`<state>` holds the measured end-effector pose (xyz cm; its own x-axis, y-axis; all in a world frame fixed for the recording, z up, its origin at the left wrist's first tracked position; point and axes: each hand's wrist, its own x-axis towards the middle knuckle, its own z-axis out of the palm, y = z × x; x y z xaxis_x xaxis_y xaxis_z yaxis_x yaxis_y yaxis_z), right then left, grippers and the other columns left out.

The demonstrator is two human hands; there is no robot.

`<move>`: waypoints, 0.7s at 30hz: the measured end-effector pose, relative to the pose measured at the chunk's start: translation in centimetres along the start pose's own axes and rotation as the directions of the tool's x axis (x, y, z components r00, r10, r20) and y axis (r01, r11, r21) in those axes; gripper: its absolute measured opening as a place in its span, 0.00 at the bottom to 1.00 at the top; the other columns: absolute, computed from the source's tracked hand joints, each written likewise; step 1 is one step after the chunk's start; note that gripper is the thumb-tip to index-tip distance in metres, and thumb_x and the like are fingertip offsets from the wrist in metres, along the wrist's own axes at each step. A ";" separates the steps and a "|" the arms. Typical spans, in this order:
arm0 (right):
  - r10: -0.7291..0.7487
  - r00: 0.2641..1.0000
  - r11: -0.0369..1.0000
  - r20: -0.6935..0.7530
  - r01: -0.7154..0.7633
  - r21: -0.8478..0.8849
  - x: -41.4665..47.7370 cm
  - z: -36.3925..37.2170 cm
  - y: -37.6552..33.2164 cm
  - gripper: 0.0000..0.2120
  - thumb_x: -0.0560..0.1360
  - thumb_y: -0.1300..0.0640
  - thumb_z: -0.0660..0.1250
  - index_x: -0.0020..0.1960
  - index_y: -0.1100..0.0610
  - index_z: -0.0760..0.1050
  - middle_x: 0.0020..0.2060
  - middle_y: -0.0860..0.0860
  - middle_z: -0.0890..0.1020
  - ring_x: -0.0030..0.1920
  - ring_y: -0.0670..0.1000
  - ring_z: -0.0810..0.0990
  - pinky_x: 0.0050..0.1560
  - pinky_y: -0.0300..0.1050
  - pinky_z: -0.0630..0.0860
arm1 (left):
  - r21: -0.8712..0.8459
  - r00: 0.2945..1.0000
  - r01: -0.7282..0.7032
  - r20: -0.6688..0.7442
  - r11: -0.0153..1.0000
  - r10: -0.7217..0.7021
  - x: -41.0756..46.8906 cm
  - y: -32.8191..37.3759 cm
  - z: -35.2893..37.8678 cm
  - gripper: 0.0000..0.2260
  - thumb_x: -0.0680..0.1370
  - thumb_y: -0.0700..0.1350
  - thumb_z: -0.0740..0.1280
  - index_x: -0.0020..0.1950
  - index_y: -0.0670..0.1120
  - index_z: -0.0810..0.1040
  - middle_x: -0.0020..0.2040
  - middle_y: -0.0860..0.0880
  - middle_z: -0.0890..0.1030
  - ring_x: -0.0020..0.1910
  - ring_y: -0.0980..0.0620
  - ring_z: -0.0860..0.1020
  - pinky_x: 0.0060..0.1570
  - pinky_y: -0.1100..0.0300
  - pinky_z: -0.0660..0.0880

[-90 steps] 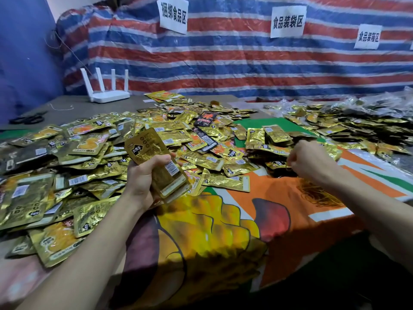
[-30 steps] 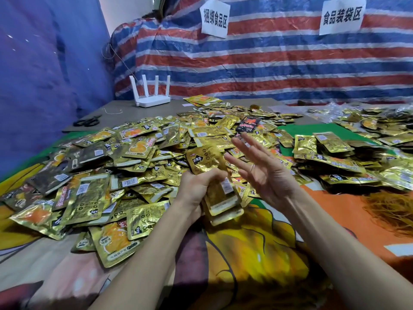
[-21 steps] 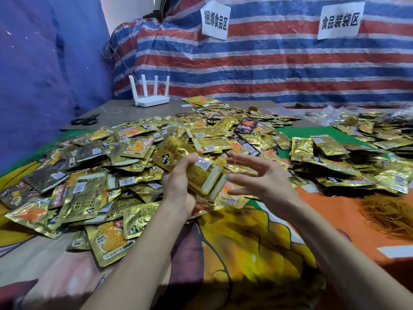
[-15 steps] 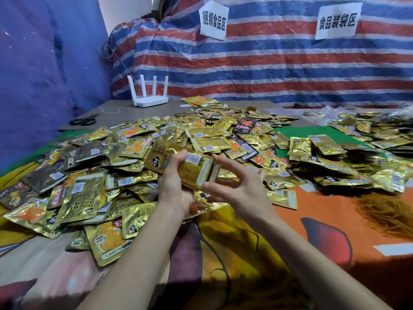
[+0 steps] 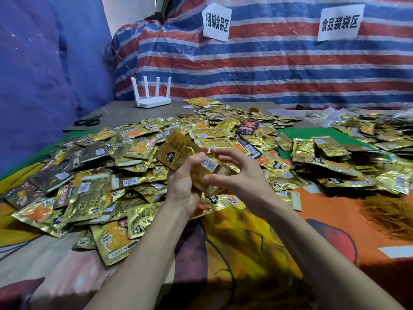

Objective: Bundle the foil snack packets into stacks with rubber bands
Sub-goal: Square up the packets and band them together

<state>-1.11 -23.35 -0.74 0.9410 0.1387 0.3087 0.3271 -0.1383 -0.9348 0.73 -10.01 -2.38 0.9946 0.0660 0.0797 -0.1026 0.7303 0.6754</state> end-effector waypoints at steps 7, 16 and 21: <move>-0.006 1.000 0.995 -0.006 0.007 0.097 0.2 1.1 0.6 0.28 0.65 0.66 0.80 0.63 0.52 0.82 0.56 0.48 0.86 0.58 0.50 0.84 0.59 0.58 0.81 | -0.114 0.996 0.076 0.052 0.991 -0.071 0.1 0.5 -0.2 0.19 0.68 0.40 0.70 0.59 0.42 0.80 0.57 0.41 0.80 0.54 0.41 0.80 0.42 0.49 0.83; -0.079 0.994 0.986 -0.077 0.090 0.142 -0.2 2.3 1.1 0.27 0.64 0.70 0.80 0.60 0.55 0.81 0.51 0.50 0.86 0.51 0.48 0.86 0.50 0.42 0.82 | -0.160 0.990 0.054 0.140 0.986 -0.031 0.5 0.2 -0.5 0.06 0.69 0.41 0.70 0.41 0.46 0.87 0.44 0.45 0.84 0.42 0.46 0.85 0.40 0.48 0.83; -0.064 0.996 0.987 -0.056 0.071 0.141 -0.8 2.6 1.7 0.22 0.62 0.59 0.82 0.55 0.54 0.82 0.47 0.49 0.87 0.49 0.50 0.86 0.54 0.49 0.82 | -0.186 0.991 0.029 0.137 0.982 -0.003 0.5 0.7 -0.9 0.06 0.70 0.45 0.69 0.38 0.50 0.87 0.38 0.49 0.83 0.37 0.50 0.83 0.38 0.51 0.82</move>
<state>-1.52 -21.19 -3.07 0.9216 0.0917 0.3772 0.3778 0.0112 -0.9258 1.16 -8.89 -2.53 0.9838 -0.0299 0.1770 -0.0696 0.8454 0.5296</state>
